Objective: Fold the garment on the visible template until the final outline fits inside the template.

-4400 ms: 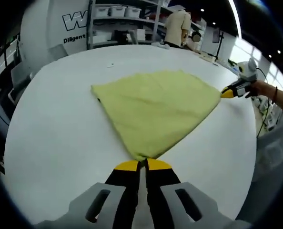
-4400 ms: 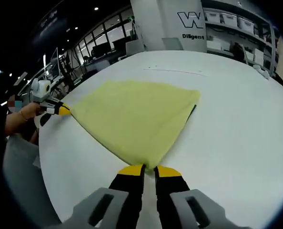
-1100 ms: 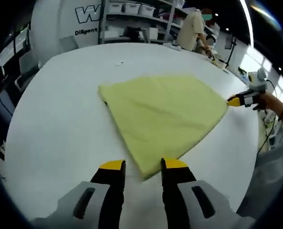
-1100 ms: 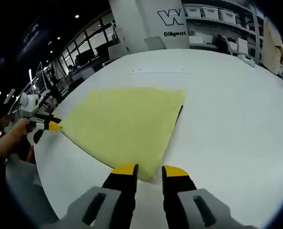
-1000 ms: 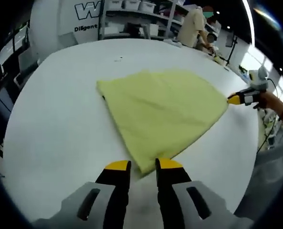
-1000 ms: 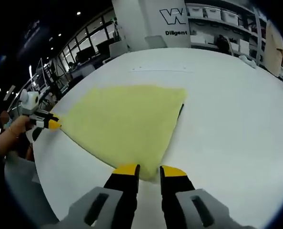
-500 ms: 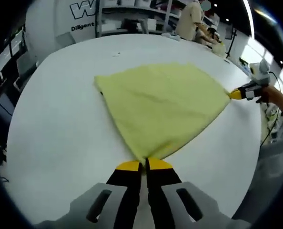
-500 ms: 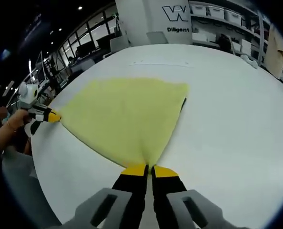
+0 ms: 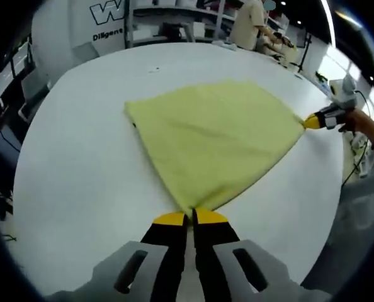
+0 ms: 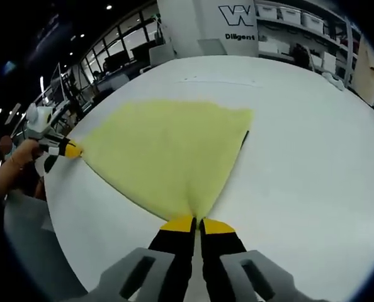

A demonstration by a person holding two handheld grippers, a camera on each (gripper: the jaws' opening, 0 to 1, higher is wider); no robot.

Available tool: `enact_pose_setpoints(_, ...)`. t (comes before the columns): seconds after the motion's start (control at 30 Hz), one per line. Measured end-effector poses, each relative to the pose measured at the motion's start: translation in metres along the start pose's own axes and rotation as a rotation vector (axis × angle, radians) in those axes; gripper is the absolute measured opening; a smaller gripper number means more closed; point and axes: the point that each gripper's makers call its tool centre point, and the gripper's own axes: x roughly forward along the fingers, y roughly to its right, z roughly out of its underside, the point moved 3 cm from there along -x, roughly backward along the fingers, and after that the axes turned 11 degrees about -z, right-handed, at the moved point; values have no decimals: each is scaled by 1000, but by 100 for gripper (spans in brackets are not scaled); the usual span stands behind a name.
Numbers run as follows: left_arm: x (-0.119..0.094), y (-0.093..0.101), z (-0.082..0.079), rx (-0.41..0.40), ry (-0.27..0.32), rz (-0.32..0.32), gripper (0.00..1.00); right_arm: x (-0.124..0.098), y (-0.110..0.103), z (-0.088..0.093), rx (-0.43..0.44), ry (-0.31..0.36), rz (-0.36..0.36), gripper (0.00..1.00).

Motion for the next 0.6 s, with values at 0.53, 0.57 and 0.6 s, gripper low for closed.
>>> enact_pose_setpoints(0.53, -13, -1, 15, -18, -9, -1, 2, -3, -15, 9, 0, -1, -12, 0)
enact_pose_setpoints(0.57, -14, -1, 15, -19, -8, 0, 2, -3, -16, 9, -1, -2, -12, 0)
enact_pose_setpoints(0.6, -15, 0, 16, -18, -7, 2, 2, -3, -16, 10, -2, -4, -12, 0)
